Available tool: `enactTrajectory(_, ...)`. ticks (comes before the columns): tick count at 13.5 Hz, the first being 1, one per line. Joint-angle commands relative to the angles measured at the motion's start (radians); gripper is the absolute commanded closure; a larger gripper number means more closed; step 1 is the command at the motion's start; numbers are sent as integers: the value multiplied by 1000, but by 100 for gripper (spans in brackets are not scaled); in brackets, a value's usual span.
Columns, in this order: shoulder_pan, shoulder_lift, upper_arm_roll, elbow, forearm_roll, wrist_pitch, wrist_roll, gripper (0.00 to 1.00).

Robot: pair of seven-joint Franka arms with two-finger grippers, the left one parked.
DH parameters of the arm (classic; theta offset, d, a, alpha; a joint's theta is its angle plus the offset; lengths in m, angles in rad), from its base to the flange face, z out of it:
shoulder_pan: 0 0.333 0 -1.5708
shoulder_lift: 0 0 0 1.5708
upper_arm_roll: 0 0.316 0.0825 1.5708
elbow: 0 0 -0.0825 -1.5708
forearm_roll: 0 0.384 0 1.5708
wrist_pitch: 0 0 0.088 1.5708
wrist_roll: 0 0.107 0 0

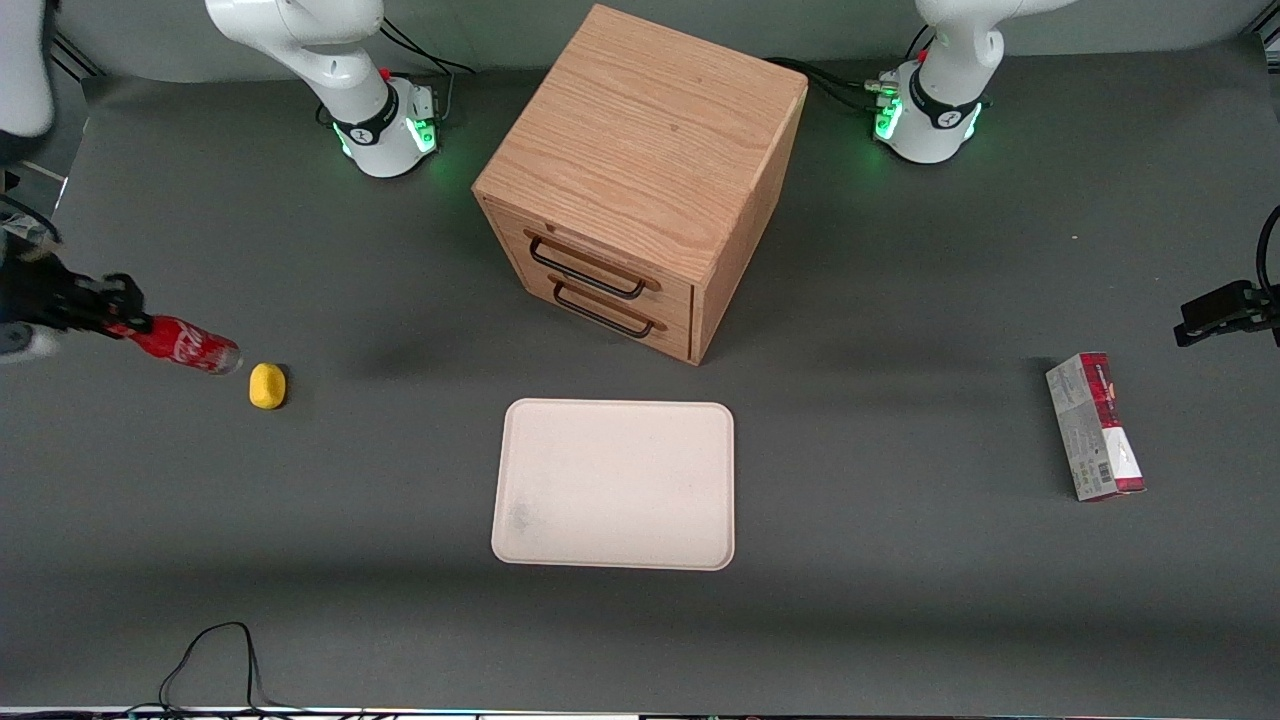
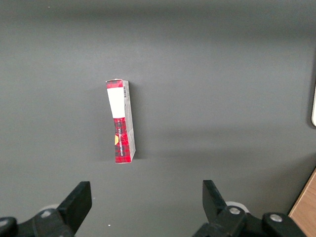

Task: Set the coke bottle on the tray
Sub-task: 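Carry the bottle with the right gripper over the white tray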

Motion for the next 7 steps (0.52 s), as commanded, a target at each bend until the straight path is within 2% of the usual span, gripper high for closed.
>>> enactTrajectory(1,-4,31,-8,192,12,-163,-36,100)
enactTrajectory(5,7,54,9,226,12,-176,-25,100)
enactTrajectory(7,20,155,64,343,12,-172,-13,100)
